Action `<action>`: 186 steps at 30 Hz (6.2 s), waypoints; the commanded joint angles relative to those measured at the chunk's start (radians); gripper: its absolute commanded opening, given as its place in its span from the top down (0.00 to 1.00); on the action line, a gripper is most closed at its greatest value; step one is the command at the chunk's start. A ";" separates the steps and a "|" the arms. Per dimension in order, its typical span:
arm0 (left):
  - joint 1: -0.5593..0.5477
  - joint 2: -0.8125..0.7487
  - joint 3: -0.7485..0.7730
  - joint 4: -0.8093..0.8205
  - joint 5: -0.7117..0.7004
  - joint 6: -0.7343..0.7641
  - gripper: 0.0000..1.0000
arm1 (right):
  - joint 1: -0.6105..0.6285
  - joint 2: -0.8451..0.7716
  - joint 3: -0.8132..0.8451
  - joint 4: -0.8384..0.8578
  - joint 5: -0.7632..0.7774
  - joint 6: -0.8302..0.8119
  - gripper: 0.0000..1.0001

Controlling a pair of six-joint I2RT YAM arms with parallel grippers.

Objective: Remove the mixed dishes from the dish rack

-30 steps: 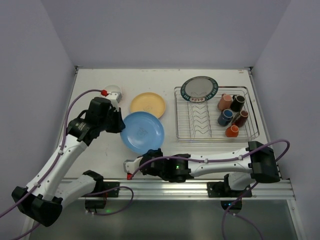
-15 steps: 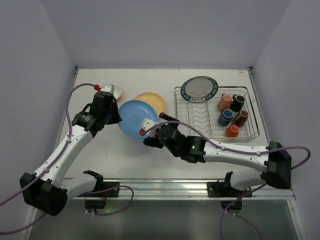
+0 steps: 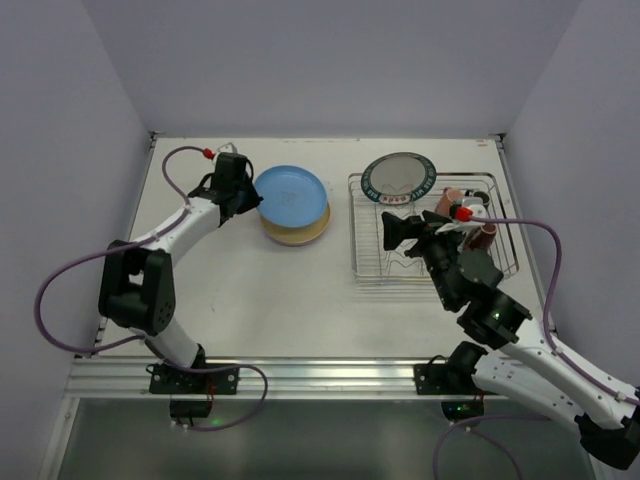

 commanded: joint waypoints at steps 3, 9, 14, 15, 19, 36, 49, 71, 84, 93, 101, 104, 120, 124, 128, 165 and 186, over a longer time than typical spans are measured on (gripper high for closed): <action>0.006 0.089 0.085 0.140 -0.001 -0.027 1.00 | -0.005 -0.101 -0.071 0.090 0.021 0.087 0.01; -0.017 0.117 0.042 0.160 -0.024 -0.032 1.00 | -0.005 -0.105 -0.073 0.089 0.016 0.088 0.01; -0.038 0.135 0.041 0.159 -0.022 -0.021 0.85 | -0.005 -0.099 -0.076 0.089 -0.001 0.087 0.01; -0.040 0.138 0.044 0.156 -0.024 -0.019 0.82 | -0.006 -0.098 -0.076 0.089 -0.002 0.085 0.01; -0.064 0.115 0.042 0.128 -0.059 -0.015 0.72 | -0.006 -0.096 -0.079 0.091 -0.004 0.082 0.01; -0.072 0.051 0.013 0.032 -0.197 -0.030 0.82 | -0.005 -0.089 -0.080 0.091 -0.019 0.082 0.01; -0.072 -0.198 -0.042 -0.097 -0.312 -0.019 0.25 | -0.032 0.028 -0.007 -0.021 -0.044 0.145 0.01; -0.083 -0.744 -0.307 -0.344 -0.208 0.280 0.00 | -0.474 0.756 0.676 -0.599 -0.159 1.309 0.02; -0.083 -0.803 -0.320 -0.327 -0.183 0.284 0.00 | -0.546 1.169 1.062 -0.802 -0.153 1.408 0.12; -0.081 -0.831 -0.324 -0.321 -0.177 0.286 0.00 | -0.574 1.228 1.096 -0.816 -0.156 1.421 0.38; -0.083 -0.843 -0.327 -0.320 -0.182 0.284 0.00 | -0.582 1.235 1.104 -0.822 -0.170 1.435 0.62; -0.083 -0.842 -0.327 -0.320 -0.182 0.284 0.00 | -0.582 1.229 1.104 -0.822 -0.168 1.441 0.67; -0.083 -0.856 -0.327 -0.321 -0.186 0.283 0.00 | -0.582 1.160 1.069 -0.755 -0.211 1.426 1.00; -0.083 -0.857 -0.327 -0.321 -0.186 0.283 0.00 | -0.582 1.131 1.058 -0.716 -0.214 1.382 1.00; -0.083 -0.862 -0.329 -0.321 -0.188 0.283 0.00 | -0.582 1.079 1.033 -0.669 -0.236 1.336 1.00; -0.083 -0.764 0.178 -0.520 -0.099 0.154 0.00 | 0.209 0.473 0.392 -0.258 -0.303 -0.795 1.00; -0.126 -0.633 -0.077 -0.372 0.450 0.134 0.24 | 0.532 0.549 0.075 0.331 0.166 -1.389 1.00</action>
